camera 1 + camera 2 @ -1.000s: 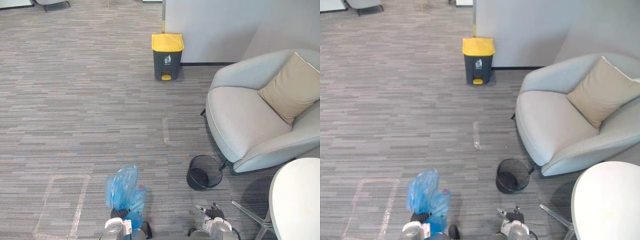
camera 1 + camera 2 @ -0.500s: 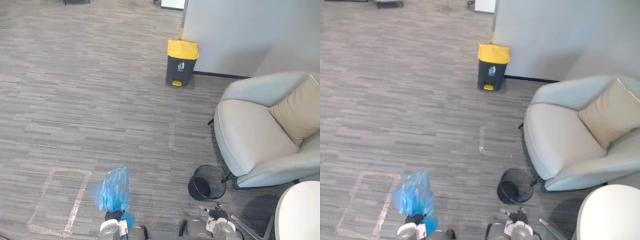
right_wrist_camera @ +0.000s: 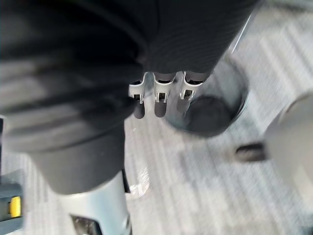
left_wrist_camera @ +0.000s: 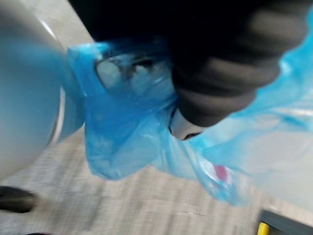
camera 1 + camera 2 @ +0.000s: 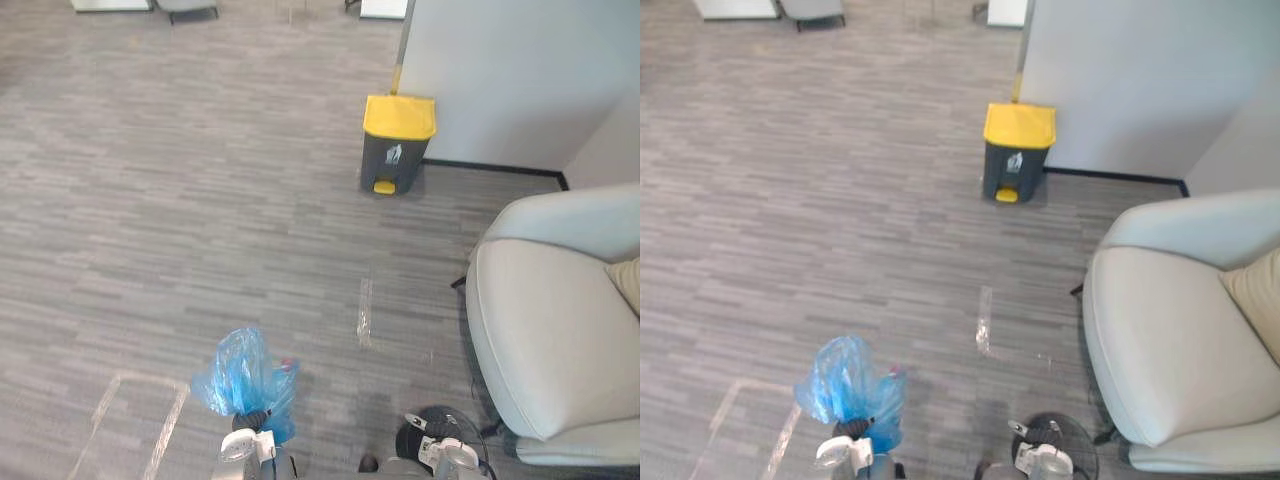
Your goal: Gather rubbish on tea table into small bin, then transfer packed bag to large trash can.
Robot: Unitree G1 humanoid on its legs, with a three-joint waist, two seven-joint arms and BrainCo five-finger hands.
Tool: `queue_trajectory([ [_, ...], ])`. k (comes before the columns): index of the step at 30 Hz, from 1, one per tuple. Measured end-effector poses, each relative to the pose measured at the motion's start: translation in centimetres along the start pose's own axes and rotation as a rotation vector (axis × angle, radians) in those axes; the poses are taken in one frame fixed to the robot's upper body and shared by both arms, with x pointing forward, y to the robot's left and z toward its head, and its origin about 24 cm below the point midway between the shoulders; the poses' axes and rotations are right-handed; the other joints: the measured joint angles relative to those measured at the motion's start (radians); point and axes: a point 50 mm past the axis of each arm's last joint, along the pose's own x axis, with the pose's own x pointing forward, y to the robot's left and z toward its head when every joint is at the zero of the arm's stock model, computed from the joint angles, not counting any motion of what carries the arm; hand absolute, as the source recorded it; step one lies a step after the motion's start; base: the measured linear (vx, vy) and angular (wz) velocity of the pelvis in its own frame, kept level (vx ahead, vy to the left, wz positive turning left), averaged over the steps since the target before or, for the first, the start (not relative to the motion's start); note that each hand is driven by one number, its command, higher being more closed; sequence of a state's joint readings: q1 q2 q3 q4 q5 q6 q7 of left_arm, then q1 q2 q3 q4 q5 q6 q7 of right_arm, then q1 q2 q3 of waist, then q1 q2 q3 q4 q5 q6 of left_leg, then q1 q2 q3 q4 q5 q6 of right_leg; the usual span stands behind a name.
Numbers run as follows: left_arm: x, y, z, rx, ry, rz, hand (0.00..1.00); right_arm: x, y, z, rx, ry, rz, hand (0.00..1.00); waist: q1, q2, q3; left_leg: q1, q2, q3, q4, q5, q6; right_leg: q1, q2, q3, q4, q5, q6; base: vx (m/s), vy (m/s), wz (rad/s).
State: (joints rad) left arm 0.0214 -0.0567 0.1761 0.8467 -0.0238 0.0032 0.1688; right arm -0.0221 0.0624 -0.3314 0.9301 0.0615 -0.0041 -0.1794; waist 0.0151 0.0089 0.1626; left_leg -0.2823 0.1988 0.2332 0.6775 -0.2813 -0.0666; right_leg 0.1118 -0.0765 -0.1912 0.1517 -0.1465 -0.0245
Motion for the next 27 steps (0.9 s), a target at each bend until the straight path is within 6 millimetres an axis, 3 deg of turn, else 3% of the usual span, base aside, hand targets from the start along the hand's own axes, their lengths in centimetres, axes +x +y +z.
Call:
queue_trajectory([
  [1,-0.1,-0.1,-0.2,0.001,0.005,-0.002,1.0,-0.1,0.0,0.2,0.007,-0.016,-0.002,0.0,0.002,0.018,-0.008,0.006,-0.008,-0.014,-0.203,0.094,0.003,0.019,-0.003,0.017,0.006,-0.034,0.051,0.3,0.262,-0.43],
  [2,-0.2,-0.1,-0.5,0.003,0.013,-0.006,1.0,-0.2,-0.4,0.2,0.009,-0.024,-0.01,0.0,0.002,0.047,-0.015,0.004,-0.003,-0.055,-0.278,0.204,-0.005,0.025,0.008,0.029,0.012,-0.062,0.082,0.3,0.281,-0.34],
  [3,0.0,0.5,-0.4,0.005,0.016,0.015,1.0,-0.3,-0.2,-0.3,-0.01,-0.002,-0.002,0.0,0.007,0.003,-0.01,0.024,-0.044,-0.034,-0.266,0.175,0.0,0.033,-0.036,0.058,0.018,-0.088,0.104,0.29,0.253,-0.11],
  [4,0.1,0.4,0.2,0.004,-0.004,0.013,1.0,-0.3,-0.3,-0.6,-0.011,0.006,-0.008,0.0,0.008,-0.016,-0.016,0.026,-0.07,-0.027,-0.278,0.157,0.009,0.019,-0.057,0.07,0.02,-0.08,0.091,0.27,0.232,-0.05],
  [8,0.0,0.3,-0.4,0.001,0.017,0.011,1.0,-0.4,-0.3,-0.9,-0.022,0.013,-0.009,0.0,0.037,-0.022,-0.015,0.102,-0.075,0.067,-0.254,0.053,0.019,-0.003,-0.097,0.163,0.12,-0.065,0.087,0.24,0.201,-0.6],
  [10,-0.2,0.6,-1.0,0.008,0.032,0.017,1.0,-0.4,0.0,-0.8,-0.045,0.006,0.005,0.0,0.04,-0.018,-0.02,0.161,-0.078,0.105,-0.281,0.03,0.024,-0.084,-0.106,0.214,0.318,-0.046,0.12,0.25,0.142,-0.64],
  [11,-0.2,0.6,-1.1,0.008,0.034,0.018,1.0,-0.5,0.0,-0.8,-0.05,0.007,0.008,0.0,0.037,-0.022,-0.022,0.188,-0.085,0.116,-0.295,0.025,0.033,-0.158,-0.113,0.232,0.463,-0.009,0.157,0.19,0.063,-0.2],
  [12,-0.2,0.6,-1.1,0.009,0.035,0.019,1.0,-0.6,-0.3,-1.3,-0.051,0.018,-0.001,0.0,0.028,-0.022,-0.019,0.213,-0.088,0.117,-0.303,0.005,0.046,-0.224,-0.115,0.242,0.598,0.045,0.168,0.26,0.054,-0.16],
  [13,-0.2,0.9,-1.2,0.011,0.043,0.027,1.0,-0.5,-0.4,-0.9,-0.046,0.001,-0.003,0.0,0.023,-0.023,-0.012,0.259,-0.09,0.118,-0.316,-0.018,0.043,-0.307,-0.107,0.244,0.756,0.015,0.147,0.33,0.03,-0.07],
  [15,-0.2,1.1,-1.4,0.015,0.049,0.032,1.0,-0.5,-0.4,-0.7,-0.041,-0.004,-0.004,0.0,0.02,-0.034,-0.01,0.318,-0.087,0.116,-0.339,-0.037,0.028,-0.371,-0.095,0.192,0.808,-0.04,0.127,0.36,-0.034,0.07],
  [16,-0.2,1.0,-1.5,0.016,0.058,0.03,1.0,-0.4,-0.4,-0.6,-0.04,-0.008,0.002,0.0,0.018,-0.04,-0.01,0.37,-0.085,0.114,-0.371,-0.045,0.021,-0.421,-0.09,0.122,0.773,-0.078,0.099,0.38,-0.081,0.2],
  [18,-0.2,0.8,-1.8,0.015,0.068,0.026,1.0,-0.3,-0.3,-0.4,-0.034,-0.012,0.0,0.0,0.007,-0.039,-0.011,0.423,-0.08,0.113,-0.411,-0.042,0.008,-0.467,-0.067,0.053,0.625,-0.092,0.075,0.38,-0.111,0.26],
  [19,-0.2,0.9,-1.9,0.016,0.074,0.027,1.0,-0.3,-0.3,-0.4,-0.034,-0.012,0.001,0.0,-0.001,-0.039,-0.011,0.445,-0.078,0.109,-0.429,-0.046,-0.004,-0.481,-0.049,0.033,0.525,-0.075,0.058,0.49,-0.159,0.32],
  [20,-0.3,1.0,-2.1,0.021,0.081,0.029,1.0,-0.3,-0.2,-0.4,-0.037,-0.007,0.005,0.0,-0.008,-0.047,-0.013,0.478,-0.093,0.085,-0.447,-0.055,-0.023,-0.475,-0.02,0.039,0.347,0.01,0.046,0.54,-0.155,0.28],
  [21,-0.2,0.6,-2.2,0.02,0.096,0.02,1.0,-0.2,-0.7,-0.2,-0.041,-0.009,-0.006,0.0,-0.014,-0.026,-0.011,0.504,-0.089,0.023,-0.461,-0.062,-0.033,-0.453,0.004,0.036,0.325,0.072,0.003,0.55,-0.126,0.09],
  [22,-0.3,0.3,-2.3,0.014,0.099,0.011,1.0,0.0,-1.1,0.3,-0.047,-0.02,-0.018,0.0,-0.009,0.002,-0.015,0.504,-0.074,-0.017,-0.463,-0.049,-0.016,-0.446,0.024,0.035,0.323,0.057,-0.011,0.53,-0.127,-0.1],
  [25,-0.1,-0.3,-1.7,0.013,0.082,-0.003,1.0,0.3,-1.4,0.3,-0.051,-0.004,-0.034,0.0,-0.014,0.025,-0.015,0.497,-0.046,-0.102,-0.387,-0.002,-0.025,-0.409,0.045,0.013,0.35,-0.031,-0.033,0.49,-0.169,0.06],
  [26,0.0,-0.5,-1.2,0.019,0.065,-0.014,1.0,0.2,-1.3,0.1,-0.059,0.003,-0.033,0.0,-0.024,0.026,-0.016,0.456,-0.028,-0.141,-0.277,0.021,-0.043,-0.365,0.05,-0.013,0.324,-0.038,-0.036,0.48,-0.181,0.54],
  [27,0.2,-0.9,-0.4,0.02,0.042,-0.025,1.0,0.0,-1.3,-0.5,-0.066,0.015,-0.029,0.0,-0.028,0.022,-0.015,0.345,-0.009,-0.182,-0.019,0.133,-0.078,-0.275,0.061,-0.031,0.244,-0.044,-0.033,0.39,-0.148,0.46],
])
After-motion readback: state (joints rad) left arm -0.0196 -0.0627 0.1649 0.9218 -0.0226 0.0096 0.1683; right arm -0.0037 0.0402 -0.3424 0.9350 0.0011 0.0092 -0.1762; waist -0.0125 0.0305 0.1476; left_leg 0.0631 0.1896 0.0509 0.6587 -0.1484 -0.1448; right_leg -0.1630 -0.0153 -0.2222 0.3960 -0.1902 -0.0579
